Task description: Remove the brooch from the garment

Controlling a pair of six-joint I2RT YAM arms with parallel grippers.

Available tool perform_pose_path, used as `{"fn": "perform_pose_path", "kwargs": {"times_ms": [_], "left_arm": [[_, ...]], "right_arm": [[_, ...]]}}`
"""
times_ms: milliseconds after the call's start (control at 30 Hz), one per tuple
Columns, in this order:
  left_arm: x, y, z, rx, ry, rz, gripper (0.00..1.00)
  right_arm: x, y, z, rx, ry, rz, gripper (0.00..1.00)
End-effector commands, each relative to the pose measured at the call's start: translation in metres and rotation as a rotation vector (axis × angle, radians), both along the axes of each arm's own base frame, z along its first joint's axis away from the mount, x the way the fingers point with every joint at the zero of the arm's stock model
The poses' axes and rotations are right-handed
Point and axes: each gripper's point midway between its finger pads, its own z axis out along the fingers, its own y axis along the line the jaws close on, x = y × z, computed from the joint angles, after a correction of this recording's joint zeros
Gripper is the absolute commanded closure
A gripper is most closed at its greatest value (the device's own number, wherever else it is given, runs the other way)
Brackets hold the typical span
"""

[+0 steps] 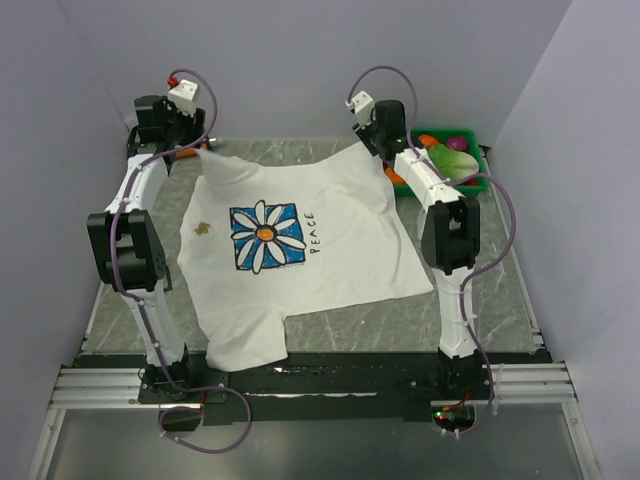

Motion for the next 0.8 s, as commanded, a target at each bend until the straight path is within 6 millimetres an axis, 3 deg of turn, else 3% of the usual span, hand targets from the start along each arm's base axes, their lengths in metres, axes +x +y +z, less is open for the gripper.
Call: {"fn": "perform_pose_path", "kwargs": {"times_ms": [0,33,67,100,133,167,200,233,267,300,333,367,400,433,467,500,600,767], "left_arm": [[-0.014,0.001,0.076,-0.027,-0.124,0.028,0.28],[-0.027,-0.001,0.095,-0.025,-0.144,0.025,0.23],[-0.036,-0.002,0.101,-0.020,-0.145,0.020,0.21],[-0.053,-0.006,0.110,-0.007,-0.149,0.001,0.20],[-0.062,-0.007,0.110,0.005,-0.132,-0.011,0.19],[-0.077,-0.012,0.094,0.014,-0.056,-0.037,0.19],[-0.089,-0.014,0.076,0.057,0.000,-0.074,0.19],[-0.105,-0.019,0.072,0.071,0.029,-0.111,0.20],[-0.123,-0.020,0.047,0.071,0.132,-0.123,0.21],[-0.139,-0.021,0.026,0.074,0.195,-0.130,0.21],[-0.150,-0.021,0.008,0.070,0.255,-0.134,0.21],[-0.160,-0.023,-0.008,0.067,0.311,-0.141,0.21],[-0.180,-0.023,-0.039,0.062,0.425,-0.156,0.22],[-0.188,-0.025,-0.053,0.053,0.477,-0.159,0.24],[-0.193,-0.022,-0.065,0.050,0.526,-0.137,0.25],[-0.201,-0.020,-0.087,0.020,0.611,-0.105,0.26],[-0.204,-0.011,-0.116,0.010,0.710,-0.028,0.32],[-0.194,-0.002,-0.126,0.010,0.703,0.044,0.33]], "right_arm": [[-0.015,-0.002,0.106,0.085,-0.165,-0.013,0.40],[-0.023,0.003,0.115,0.104,-0.169,0.010,0.37],[-0.033,0.009,0.113,0.116,-0.146,0.030,0.35],[-0.048,0.014,0.135,0.138,-0.166,0.059,0.34],[-0.061,0.024,0.135,0.160,-0.134,0.115,0.34],[-0.073,0.029,0.122,0.173,-0.087,0.136,0.34],[-0.091,0.039,0.136,0.192,-0.092,0.183,0.34],[-0.104,0.046,0.130,0.199,-0.058,0.217,0.33],[-0.120,0.056,0.107,0.208,0.008,0.268,0.33],[-0.138,0.064,0.116,0.216,0.001,0.307,0.33],[-0.150,0.070,0.108,0.219,0.025,0.336,0.33],[-0.168,0.079,0.081,0.216,0.091,0.399,0.34],[-0.181,0.082,0.078,0.208,0.100,0.432,0.34],[-0.193,0.091,0.067,0.194,0.127,0.467,0.34],[-0.205,0.093,0.045,0.178,0.183,0.477,0.36],[-0.214,0.096,0.037,0.181,0.213,0.489,0.37],[-0.233,0.095,0.003,0.177,0.313,0.483,0.43],[-0.253,0.078,-0.051,0.098,0.448,0.418,0.49]]}}
